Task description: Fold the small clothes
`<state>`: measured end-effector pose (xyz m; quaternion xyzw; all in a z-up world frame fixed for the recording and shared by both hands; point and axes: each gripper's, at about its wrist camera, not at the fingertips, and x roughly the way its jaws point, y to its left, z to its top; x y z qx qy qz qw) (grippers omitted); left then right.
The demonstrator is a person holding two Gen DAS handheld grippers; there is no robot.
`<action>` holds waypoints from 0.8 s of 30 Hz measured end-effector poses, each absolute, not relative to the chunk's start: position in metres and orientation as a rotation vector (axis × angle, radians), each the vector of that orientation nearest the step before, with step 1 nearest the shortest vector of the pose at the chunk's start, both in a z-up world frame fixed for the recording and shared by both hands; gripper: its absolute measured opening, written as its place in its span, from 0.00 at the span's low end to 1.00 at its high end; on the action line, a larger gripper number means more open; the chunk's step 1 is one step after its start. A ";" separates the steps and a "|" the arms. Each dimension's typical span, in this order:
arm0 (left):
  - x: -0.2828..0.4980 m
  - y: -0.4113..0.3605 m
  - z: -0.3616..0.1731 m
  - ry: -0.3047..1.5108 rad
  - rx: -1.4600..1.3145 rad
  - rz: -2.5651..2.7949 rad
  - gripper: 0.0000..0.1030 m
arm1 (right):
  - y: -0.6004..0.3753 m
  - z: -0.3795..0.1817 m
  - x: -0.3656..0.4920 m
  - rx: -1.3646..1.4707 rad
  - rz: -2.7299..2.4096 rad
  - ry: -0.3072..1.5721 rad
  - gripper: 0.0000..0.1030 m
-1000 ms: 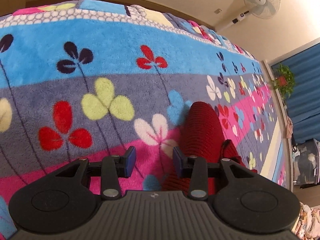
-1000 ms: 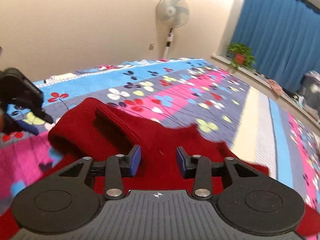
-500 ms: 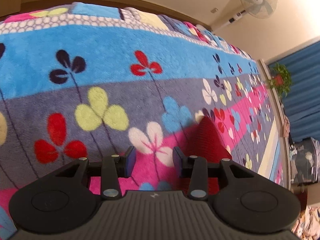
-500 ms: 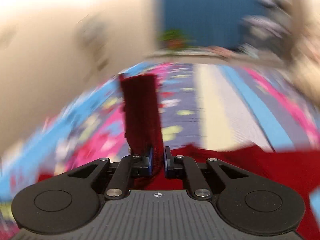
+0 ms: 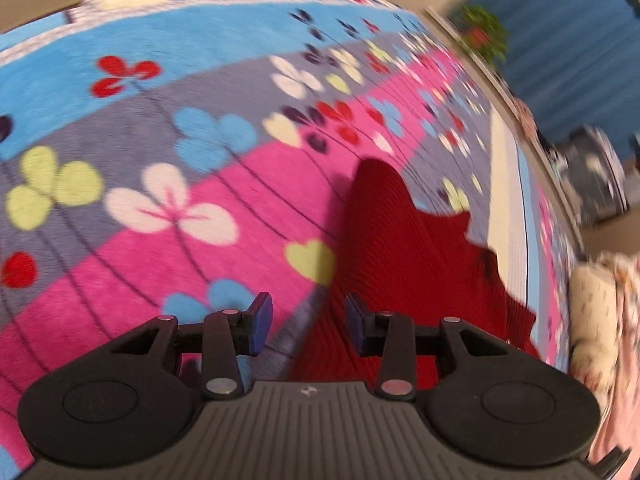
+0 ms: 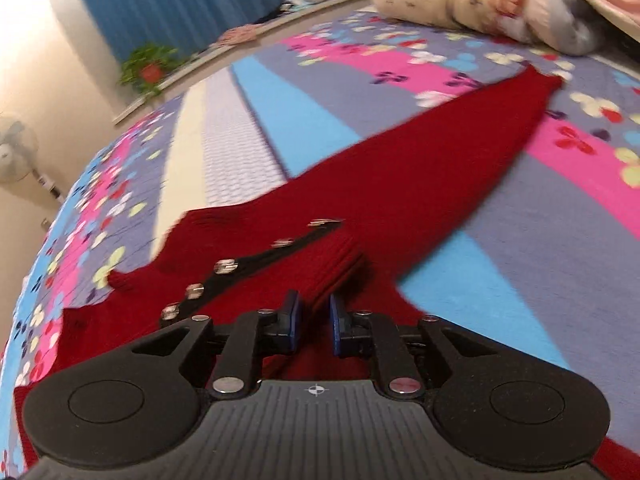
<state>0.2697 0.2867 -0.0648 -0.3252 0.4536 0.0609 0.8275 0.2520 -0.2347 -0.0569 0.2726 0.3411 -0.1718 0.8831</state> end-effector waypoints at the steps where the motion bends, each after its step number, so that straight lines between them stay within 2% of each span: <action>1: 0.270 0.282 -0.066 0.966 -0.681 0.120 0.42 | -0.241 -0.060 0.248 0.577 -0.372 0.714 0.14; 3: 0.267 0.279 -0.064 0.946 -0.682 0.115 0.38 | -0.257 -0.065 0.238 0.585 -0.380 0.715 0.14; 8: 0.270 0.254 -0.050 0.889 -0.551 0.035 0.36 | -0.304 -0.071 0.224 0.575 -0.383 0.697 0.14; 11: 0.278 0.234 -0.058 0.931 -0.437 0.039 0.34 | -0.338 -0.075 0.219 0.588 -0.395 0.684 0.19; 14: 0.285 0.216 -0.075 1.004 -0.293 0.075 0.34 | -0.373 -0.077 0.218 0.578 -0.409 0.669 0.20; 15: 0.286 0.214 -0.076 1.002 -0.270 0.079 0.35 | -0.385 -0.077 0.219 0.581 -0.413 0.659 0.22; 19: 0.287 0.208 -0.077 0.999 -0.225 0.087 0.36 | -0.432 -0.079 0.229 0.630 -0.441 0.626 0.41; 24: 0.289 0.204 -0.079 0.995 -0.172 0.083 0.38 | -0.478 -0.096 0.249 0.769 -0.467 0.605 0.44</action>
